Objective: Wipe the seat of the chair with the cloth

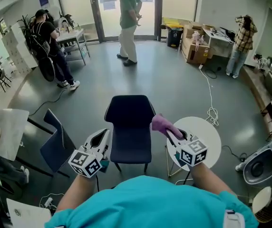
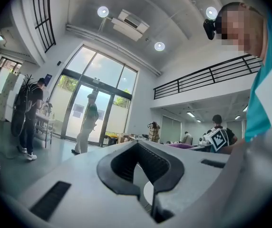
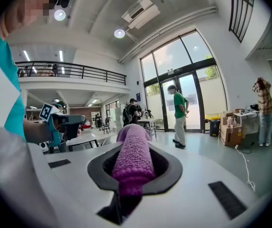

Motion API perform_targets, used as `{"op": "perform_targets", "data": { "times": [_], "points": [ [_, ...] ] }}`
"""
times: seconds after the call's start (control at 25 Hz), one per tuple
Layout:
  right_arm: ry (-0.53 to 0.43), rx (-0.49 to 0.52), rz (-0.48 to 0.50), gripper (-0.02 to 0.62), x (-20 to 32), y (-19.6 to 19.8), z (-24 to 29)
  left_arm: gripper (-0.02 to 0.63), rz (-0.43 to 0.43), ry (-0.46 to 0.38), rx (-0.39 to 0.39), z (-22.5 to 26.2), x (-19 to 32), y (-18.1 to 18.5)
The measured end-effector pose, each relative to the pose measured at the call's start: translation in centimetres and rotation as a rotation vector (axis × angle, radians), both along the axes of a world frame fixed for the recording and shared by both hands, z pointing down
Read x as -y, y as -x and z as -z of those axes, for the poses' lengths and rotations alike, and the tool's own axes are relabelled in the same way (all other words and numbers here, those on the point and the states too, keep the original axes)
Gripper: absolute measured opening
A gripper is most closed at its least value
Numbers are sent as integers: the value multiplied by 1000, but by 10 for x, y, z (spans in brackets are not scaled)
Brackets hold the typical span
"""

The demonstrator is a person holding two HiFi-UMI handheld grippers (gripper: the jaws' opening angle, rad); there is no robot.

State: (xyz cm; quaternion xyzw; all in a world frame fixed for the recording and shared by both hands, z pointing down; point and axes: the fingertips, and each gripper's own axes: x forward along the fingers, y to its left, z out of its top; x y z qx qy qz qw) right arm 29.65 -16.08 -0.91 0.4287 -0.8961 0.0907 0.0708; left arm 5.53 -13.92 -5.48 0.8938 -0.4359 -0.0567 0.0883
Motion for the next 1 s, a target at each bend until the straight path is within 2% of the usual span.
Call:
{"op": "perform_targets", "data": {
  "times": [0.12,0.44,0.56,0.76,1.0],
  "points": [
    [3,20,-15,52,2,7,3,-6,-17,0,5,3,-6,6],
    [-14,86,-124,51,-6,53,7,-6,-115,-8,50,-8,-10,58],
    [-10,70,-121,49,-8,66,3,-6,-129,-23,62,-6,-8,66],
    [-8,52,-95,48,-11,82,5,-6,-116,-37,10,2,-5,79],
    [3,36,-80,48,-10,80,5,-6,-109,-22,-9,-2,-10,78]
  ]
}}
